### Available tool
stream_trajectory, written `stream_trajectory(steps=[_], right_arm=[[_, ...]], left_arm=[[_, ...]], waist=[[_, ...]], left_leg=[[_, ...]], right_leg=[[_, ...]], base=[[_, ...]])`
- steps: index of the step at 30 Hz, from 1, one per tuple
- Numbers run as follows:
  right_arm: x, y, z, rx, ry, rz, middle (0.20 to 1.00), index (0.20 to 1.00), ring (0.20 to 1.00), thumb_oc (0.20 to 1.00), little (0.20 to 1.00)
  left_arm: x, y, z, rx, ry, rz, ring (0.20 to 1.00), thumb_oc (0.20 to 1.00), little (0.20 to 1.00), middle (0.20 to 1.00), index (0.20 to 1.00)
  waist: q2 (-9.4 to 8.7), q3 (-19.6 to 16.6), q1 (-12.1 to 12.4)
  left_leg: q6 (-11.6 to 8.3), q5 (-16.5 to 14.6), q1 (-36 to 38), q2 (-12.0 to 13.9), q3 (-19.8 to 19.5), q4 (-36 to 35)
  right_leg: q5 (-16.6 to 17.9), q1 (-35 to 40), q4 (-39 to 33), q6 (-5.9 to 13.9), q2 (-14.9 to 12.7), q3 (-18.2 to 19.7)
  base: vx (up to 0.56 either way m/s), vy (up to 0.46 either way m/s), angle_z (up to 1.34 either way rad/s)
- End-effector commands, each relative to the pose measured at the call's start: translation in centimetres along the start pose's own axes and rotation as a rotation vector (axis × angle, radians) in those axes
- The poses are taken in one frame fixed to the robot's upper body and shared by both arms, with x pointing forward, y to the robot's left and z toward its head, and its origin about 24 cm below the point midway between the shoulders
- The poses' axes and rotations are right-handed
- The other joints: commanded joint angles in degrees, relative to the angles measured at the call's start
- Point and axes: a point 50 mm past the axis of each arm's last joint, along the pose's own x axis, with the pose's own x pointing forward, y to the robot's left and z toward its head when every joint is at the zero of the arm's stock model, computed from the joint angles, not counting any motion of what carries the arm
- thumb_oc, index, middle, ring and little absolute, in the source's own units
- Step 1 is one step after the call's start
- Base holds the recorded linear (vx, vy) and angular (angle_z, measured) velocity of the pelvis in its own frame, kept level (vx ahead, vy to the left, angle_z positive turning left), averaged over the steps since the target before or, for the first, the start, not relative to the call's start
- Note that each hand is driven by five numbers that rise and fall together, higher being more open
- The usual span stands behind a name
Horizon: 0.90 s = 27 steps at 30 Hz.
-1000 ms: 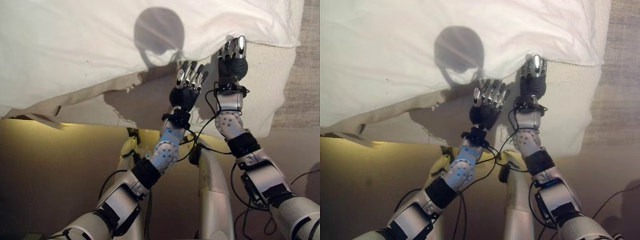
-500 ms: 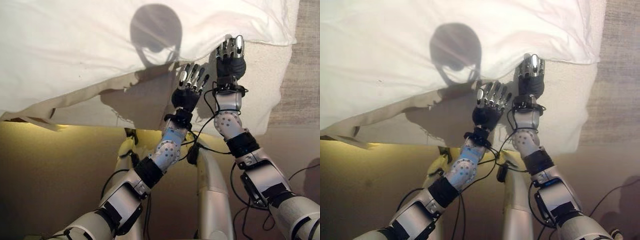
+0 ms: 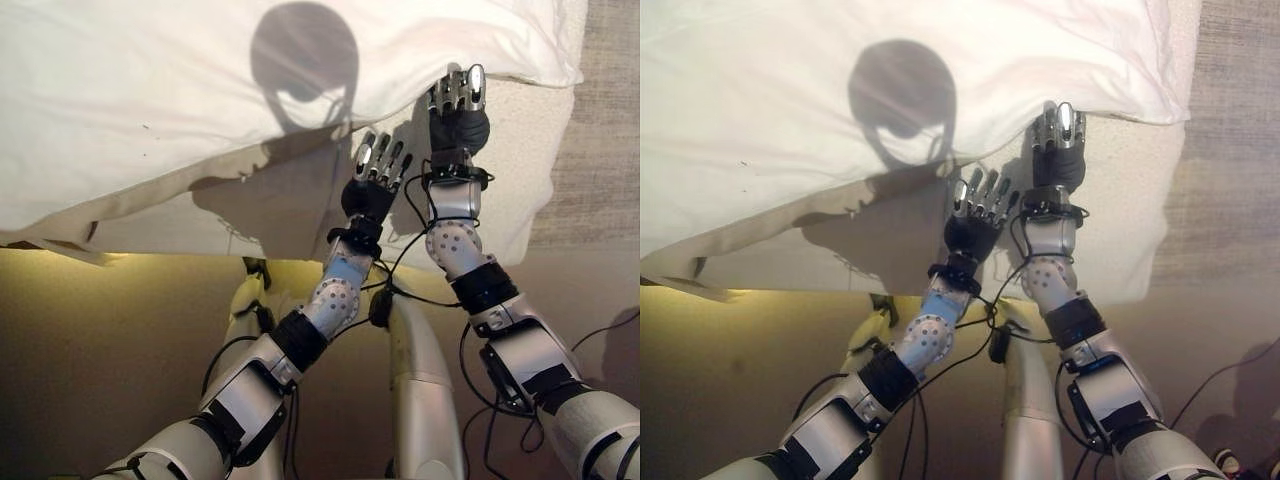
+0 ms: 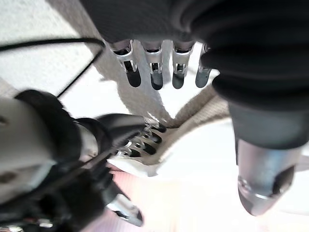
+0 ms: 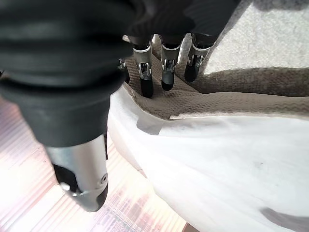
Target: Make the bed
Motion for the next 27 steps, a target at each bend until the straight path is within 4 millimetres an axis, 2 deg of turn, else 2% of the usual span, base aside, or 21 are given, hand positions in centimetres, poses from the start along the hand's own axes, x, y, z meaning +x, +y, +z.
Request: stream_trajectory(steps=[1,11,21,27], right_arm=[[0.5,3.0,1.6,0.049,-0.097,0.127,1.000,1.000,1.000,1.000,1.000],[0.4,2.7,1.9,0.050,-0.112,0.127,1.000,1.000,1.000,1.000,1.000],[0.6,2.6,1.4,0.054,-0.087,0.124,1.000,1.000,1.000,1.000,1.000],[0.7,2.5,1.4,0.052,-0.086,0.121,1.000,1.000,1.000,1.000,1.000]], left_arm=[[1.1,-3.4,0.2,0.003,-0.048,-0.128,1.000,1.000,1.000,1.000,1.000],[1.3,-5.5,2.6,0.016,-0.166,-0.209,1.000,1.000,1.000,1.000,1.000],[2.6,-5.9,5.4,0.028,-0.286,-0.175,1.000,1.000,1.000,1.000,1.000],[2.8,-6.1,6.9,0.046,-0.344,-0.176,1.000,1.000,1.000,1.000,1.000]], waist=[[-2.60,-1.07,0.77],[-2.10,-1.07,0.96],[-2.18,-1.07,0.60],[-1.94,-1.07,0.58]], left_leg=[[0.73,-8.43,0.32,0.05,-0.91,6.60],[0.59,-8.17,-0.10,0.17,-1.18,6.30],[0.34,-8.12,-0.10,0.41,-1.32,6.37],[0.35,-8.23,-0.54,0.75,-1.52,6.86]], right_leg=[[5.56,-1.64,1.22,5.28,-0.54,-2.28],[5.71,-1.68,0.86,5.40,-0.61,-2.63],[5.83,-1.65,0.70,5.30,-0.39,-2.55],[5.69,-1.75,0.84,5.40,-0.25,-2.63]], base=[[0.00,0.000,0.00],[0.00,0.000,0.00],[0.00,0.000,0.00],[0.00,0.000,0.00]])
